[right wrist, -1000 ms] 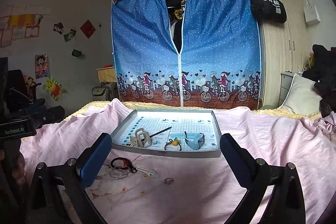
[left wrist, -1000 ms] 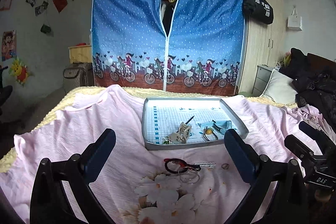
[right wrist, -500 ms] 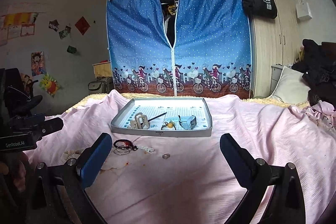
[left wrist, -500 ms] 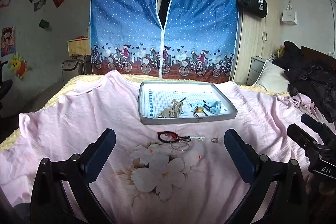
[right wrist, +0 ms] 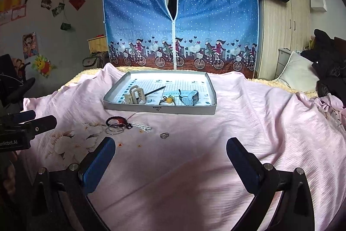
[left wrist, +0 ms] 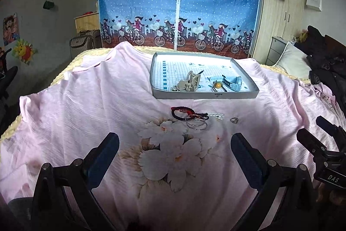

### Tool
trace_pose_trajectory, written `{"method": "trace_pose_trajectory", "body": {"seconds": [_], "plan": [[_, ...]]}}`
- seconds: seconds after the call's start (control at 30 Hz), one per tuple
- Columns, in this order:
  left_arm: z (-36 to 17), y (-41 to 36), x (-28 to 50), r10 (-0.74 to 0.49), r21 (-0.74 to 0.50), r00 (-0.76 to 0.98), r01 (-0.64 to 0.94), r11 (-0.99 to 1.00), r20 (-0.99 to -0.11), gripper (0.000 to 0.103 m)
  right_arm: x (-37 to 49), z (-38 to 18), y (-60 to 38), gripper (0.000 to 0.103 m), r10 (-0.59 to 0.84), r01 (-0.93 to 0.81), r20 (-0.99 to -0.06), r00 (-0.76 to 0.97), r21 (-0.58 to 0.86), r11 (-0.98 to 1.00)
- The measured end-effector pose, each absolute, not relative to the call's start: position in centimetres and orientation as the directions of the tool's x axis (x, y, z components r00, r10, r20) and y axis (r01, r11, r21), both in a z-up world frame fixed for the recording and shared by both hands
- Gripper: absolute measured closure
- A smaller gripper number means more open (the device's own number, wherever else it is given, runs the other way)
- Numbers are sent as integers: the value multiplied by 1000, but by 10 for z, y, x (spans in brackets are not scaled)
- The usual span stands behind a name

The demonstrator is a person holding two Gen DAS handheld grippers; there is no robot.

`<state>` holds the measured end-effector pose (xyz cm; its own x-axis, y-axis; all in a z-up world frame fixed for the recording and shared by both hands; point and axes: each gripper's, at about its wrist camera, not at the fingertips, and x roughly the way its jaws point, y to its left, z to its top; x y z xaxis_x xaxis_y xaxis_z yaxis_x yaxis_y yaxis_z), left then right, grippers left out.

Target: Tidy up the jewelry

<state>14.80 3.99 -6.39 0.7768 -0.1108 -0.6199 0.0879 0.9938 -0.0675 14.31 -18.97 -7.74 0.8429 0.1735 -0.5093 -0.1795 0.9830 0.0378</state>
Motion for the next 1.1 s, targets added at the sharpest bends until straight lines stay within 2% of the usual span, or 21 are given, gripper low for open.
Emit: {"method": "trace_pose_trajectory", "body": {"seconds": [0.27,0.37,0.47,0.57,0.63,0.77,0.9,1.1], "plan": [[-74,45,160,-108,-95,720,59,994,-685,2,151,-84,-186,0,151,-171,-558,816,17,985],[-76,47,164,-122,-114,698,58,992,-706,2,159,-87,-190,0,175,-179,-588,790,51,983],[-79,48,174,-166,-144,645,87,986,-746,2,170,-87,-200,0,218,-181,-613,759,123,976],[-77,48,194,-249,-191,566,162,968,-786,2,184,-86,-206,0,221,-181,-636,739,129,975],[-74,47,207,-228,-140,552,196,970,-802,2,196,-87,-209,0,231,-188,-657,717,138,973],[-84,44,239,-258,-167,444,234,958,-858,2,225,-100,-212,0,301,-227,-712,634,201,953],[-104,31,267,-205,-90,383,296,951,-901,2,254,-119,-210,0,273,-270,-765,583,135,953],[-119,22,285,-223,-54,413,383,922,-883,2,289,-141,-208,0,311,-348,-778,546,127,929]]}}
